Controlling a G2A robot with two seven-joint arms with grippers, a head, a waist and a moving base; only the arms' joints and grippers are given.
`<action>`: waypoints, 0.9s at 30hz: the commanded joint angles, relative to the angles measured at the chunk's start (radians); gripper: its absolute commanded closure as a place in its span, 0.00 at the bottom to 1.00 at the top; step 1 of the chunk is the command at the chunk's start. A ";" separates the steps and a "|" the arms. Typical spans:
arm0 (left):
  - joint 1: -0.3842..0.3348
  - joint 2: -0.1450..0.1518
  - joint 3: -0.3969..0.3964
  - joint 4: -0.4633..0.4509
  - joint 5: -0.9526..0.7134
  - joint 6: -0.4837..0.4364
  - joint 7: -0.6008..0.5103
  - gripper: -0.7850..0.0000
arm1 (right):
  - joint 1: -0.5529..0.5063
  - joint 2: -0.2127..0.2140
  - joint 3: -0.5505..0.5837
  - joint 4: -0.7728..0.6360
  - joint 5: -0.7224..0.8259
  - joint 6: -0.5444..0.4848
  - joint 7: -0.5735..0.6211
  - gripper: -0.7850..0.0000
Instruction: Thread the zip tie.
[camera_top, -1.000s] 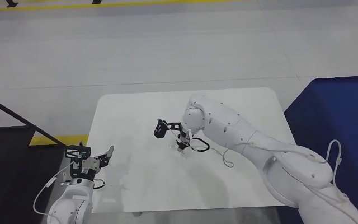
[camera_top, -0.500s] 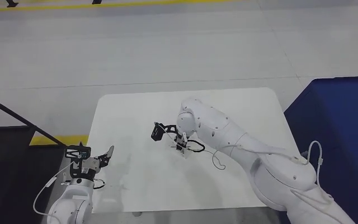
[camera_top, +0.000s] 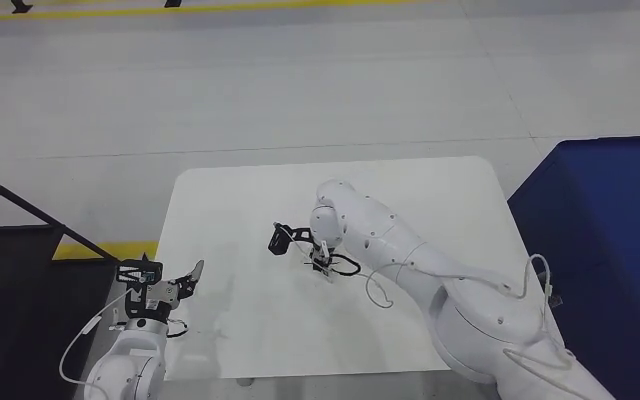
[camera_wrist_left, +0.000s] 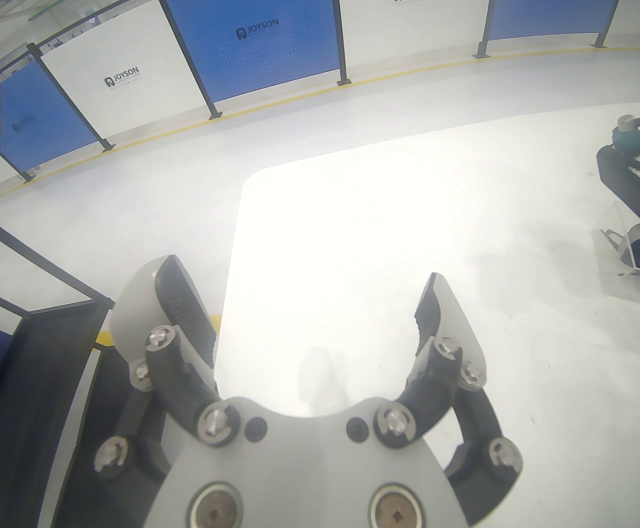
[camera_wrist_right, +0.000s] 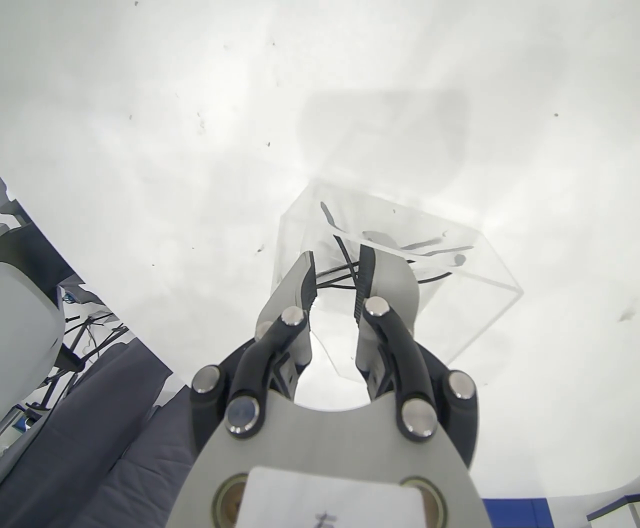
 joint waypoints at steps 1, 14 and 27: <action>0.000 0.000 0.000 0.000 0.000 0.000 0.000 0.00 | -0.001 -0.010 0.000 0.018 -0.005 -0.004 -0.004 0.80; 0.000 0.000 0.000 0.000 0.000 0.000 0.000 0.00 | 0.014 -0.057 0.000 0.102 -0.007 -0.017 -0.017 1.00; 0.000 0.000 0.000 0.000 0.000 0.000 0.000 0.00 | 0.061 -0.033 0.000 0.086 0.071 -0.012 -0.012 1.00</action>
